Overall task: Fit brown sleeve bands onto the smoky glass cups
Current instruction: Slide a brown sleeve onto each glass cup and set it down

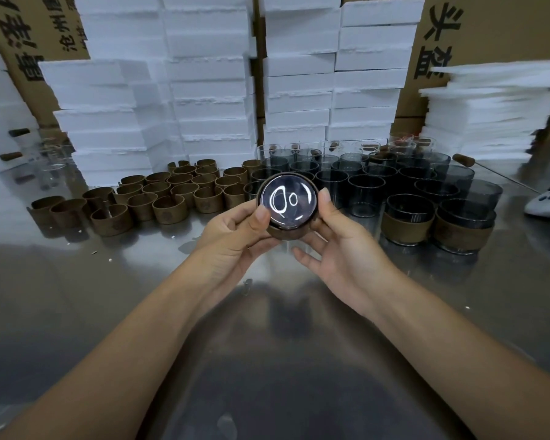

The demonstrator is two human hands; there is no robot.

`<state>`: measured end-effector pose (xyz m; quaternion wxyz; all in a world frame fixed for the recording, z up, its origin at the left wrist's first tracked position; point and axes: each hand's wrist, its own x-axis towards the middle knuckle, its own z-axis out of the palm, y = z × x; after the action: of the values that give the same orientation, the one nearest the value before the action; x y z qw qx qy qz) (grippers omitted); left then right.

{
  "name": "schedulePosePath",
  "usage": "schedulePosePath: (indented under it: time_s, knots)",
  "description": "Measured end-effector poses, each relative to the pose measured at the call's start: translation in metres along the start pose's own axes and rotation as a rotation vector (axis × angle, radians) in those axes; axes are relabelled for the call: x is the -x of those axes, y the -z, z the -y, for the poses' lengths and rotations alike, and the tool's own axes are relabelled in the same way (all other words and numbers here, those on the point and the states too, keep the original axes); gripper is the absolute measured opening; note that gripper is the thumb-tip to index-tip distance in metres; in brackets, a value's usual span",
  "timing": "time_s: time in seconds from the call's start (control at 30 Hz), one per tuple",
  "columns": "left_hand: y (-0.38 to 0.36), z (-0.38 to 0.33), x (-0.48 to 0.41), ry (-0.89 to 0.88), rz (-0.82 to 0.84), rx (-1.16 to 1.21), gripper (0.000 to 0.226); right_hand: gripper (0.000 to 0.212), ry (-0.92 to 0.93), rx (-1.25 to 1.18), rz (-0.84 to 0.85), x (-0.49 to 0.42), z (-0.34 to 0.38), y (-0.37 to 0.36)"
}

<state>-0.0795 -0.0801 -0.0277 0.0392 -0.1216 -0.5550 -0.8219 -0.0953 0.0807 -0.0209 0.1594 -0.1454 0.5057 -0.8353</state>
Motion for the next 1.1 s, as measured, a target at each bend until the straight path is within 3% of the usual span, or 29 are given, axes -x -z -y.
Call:
schedulePosePath:
  time_s: [0.23, 0.5, 0.67, 0.77, 0.83, 0.93, 1.03, 1.1]
  knots:
    - [-0.007, -0.004, 0.000, -0.038, -0.072, 0.022, 0.106, 0.020, -0.062, -0.225, -0.019, -0.001, -0.004, -0.007]
    - [-0.008, -0.005, 0.000, -0.041, -0.106, 0.027, 0.110, 0.020, -0.083, -0.250, -0.044, -0.003, -0.007, -0.008]
    - [-0.006, -0.004, -0.001, -0.055, -0.097, 0.040, 0.093, 0.031, -0.081, -0.012, -0.082, -0.004, -0.007, -0.003]
    - [-0.006, -0.005, -0.001, -0.073, -0.109, -0.022, 0.106, 0.054, -0.182, 0.088, -0.086, -0.005, -0.003, 0.000]
    - [-0.006, -0.003, -0.001, -0.089, -0.122, -0.122, 0.100, 0.061, -0.228, 0.064, -0.078, -0.004, -0.001, 0.000]
    - [-0.005, 0.002, -0.001, -0.090, -0.129, -0.268, 0.067, 0.051, -0.210, 0.009, -0.088, -0.003, 0.000, -0.001]
    - [-0.001, 0.004, -0.002, -0.051, -0.171, -0.320, 0.074, 0.039, -0.115, -0.070, -0.105, -0.002, 0.004, 0.000]
    - [0.000, 0.003, -0.001, -0.022, -0.165, -0.306, 0.067, 0.039, -0.029, -0.055, -0.108, -0.002, 0.006, -0.001]
